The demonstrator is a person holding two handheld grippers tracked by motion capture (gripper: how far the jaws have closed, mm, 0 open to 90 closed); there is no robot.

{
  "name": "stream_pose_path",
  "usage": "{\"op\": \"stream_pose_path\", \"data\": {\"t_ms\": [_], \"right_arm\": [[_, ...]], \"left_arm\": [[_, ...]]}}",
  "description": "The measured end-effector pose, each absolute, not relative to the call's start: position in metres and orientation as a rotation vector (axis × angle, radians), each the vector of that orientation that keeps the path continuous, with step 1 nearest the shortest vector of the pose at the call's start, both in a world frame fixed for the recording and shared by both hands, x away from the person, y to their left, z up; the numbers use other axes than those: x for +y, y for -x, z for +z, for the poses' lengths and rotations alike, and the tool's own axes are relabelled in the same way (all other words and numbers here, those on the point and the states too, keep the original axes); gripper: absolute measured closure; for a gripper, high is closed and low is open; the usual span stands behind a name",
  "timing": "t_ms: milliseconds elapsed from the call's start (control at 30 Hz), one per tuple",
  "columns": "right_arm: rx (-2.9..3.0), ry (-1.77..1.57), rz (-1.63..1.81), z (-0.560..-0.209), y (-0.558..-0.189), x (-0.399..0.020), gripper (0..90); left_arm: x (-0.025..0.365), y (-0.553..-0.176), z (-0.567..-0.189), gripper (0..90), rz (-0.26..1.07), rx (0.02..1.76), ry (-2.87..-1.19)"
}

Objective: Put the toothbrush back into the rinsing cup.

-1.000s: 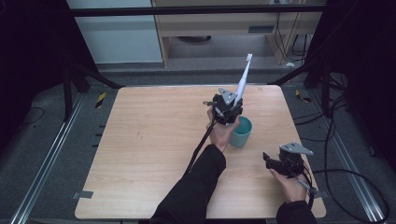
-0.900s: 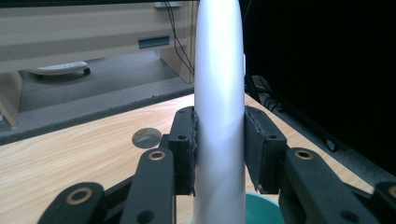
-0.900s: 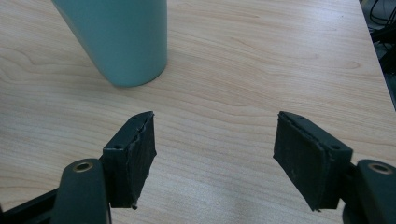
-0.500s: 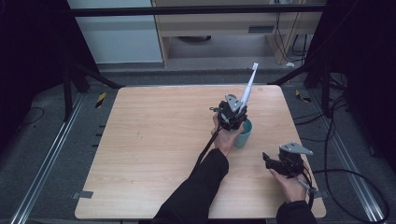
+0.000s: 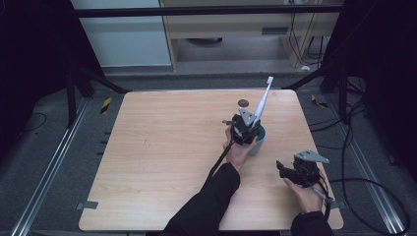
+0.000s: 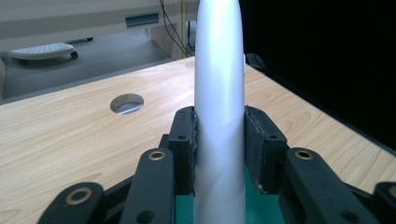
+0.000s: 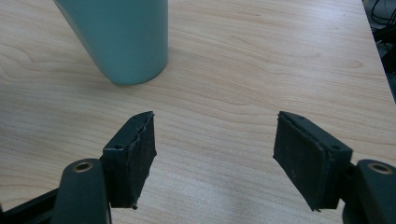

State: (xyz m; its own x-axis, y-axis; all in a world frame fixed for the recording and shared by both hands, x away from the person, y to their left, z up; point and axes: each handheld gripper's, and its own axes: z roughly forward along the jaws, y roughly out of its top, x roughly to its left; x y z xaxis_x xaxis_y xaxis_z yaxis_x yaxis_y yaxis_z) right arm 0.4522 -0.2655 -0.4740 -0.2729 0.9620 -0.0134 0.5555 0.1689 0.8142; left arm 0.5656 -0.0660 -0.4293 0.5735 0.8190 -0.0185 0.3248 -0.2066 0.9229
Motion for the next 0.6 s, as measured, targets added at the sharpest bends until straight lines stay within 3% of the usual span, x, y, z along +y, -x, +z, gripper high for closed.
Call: {"op": "stream_pose_path", "data": {"t_ms": [600], "right_arm": [[1.906, -1.432, 0.972, -0.4738, -0.4523, -0.2655, 29.3]], "left_arm": [[-0.0706, -0.5591, -0.4403, 64.7, 0.622, 0.899, -1.86]]}}
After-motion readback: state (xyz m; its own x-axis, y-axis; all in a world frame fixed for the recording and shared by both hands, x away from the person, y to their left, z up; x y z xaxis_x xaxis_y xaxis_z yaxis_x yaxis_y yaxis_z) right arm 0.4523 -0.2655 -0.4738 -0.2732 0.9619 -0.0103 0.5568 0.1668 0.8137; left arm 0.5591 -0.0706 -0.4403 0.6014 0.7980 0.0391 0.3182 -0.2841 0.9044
